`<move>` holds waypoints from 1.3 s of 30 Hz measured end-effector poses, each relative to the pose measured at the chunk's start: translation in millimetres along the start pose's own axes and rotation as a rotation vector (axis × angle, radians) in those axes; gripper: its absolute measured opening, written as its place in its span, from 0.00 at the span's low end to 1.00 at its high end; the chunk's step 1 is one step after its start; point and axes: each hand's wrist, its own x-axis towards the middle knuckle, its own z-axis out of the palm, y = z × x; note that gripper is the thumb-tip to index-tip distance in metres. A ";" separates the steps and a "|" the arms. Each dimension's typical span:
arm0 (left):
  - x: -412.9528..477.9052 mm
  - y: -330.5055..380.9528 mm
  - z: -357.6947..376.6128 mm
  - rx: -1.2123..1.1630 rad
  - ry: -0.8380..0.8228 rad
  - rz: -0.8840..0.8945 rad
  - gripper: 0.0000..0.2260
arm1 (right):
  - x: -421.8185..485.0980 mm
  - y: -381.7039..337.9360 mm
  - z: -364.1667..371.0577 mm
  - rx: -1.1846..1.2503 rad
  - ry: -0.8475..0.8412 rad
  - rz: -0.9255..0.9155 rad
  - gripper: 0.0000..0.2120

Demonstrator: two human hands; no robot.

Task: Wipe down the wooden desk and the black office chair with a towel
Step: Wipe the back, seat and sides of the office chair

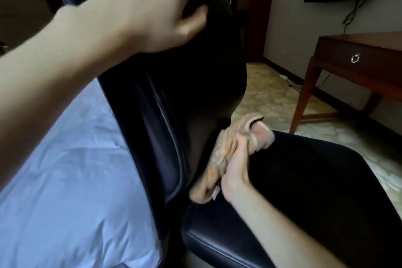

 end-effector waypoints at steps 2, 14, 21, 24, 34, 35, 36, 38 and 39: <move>-22.7 3.8 -7.4 0.086 -0.094 0.085 0.24 | 29.9 -30.6 7.8 0.056 0.033 0.025 0.34; -128.4 94.5 36.8 -0.048 0.076 0.300 0.18 | -22.9 6.3 37.9 0.331 0.058 0.205 0.22; -120.2 81.8 50.8 -0.075 0.129 0.268 0.17 | -55.0 31.7 18.3 0.370 0.157 0.131 0.12; -118.0 67.3 68.2 -0.092 0.169 0.273 0.16 | -55.5 31.8 5.3 0.184 0.237 0.172 0.10; -113.1 37.0 125.9 -0.147 0.185 0.263 0.16 | 89.3 -40.4 5.0 0.112 0.239 -0.010 0.31; -111.8 37.0 128.8 -0.157 0.171 0.260 0.17 | 97.5 -35.1 12.4 0.106 0.200 -0.018 0.30; -110.4 37.2 132.0 -0.168 0.162 0.253 0.18 | 98.8 -25.6 23.1 0.094 0.176 -0.011 0.29; -108.5 36.2 138.7 -0.179 0.163 0.232 0.19 | 87.9 2.9 44.7 0.072 0.168 -0.007 0.27; -109.6 35.2 141.2 -0.176 0.172 0.225 0.19 | 79.3 20.1 54.1 0.102 0.178 0.002 0.24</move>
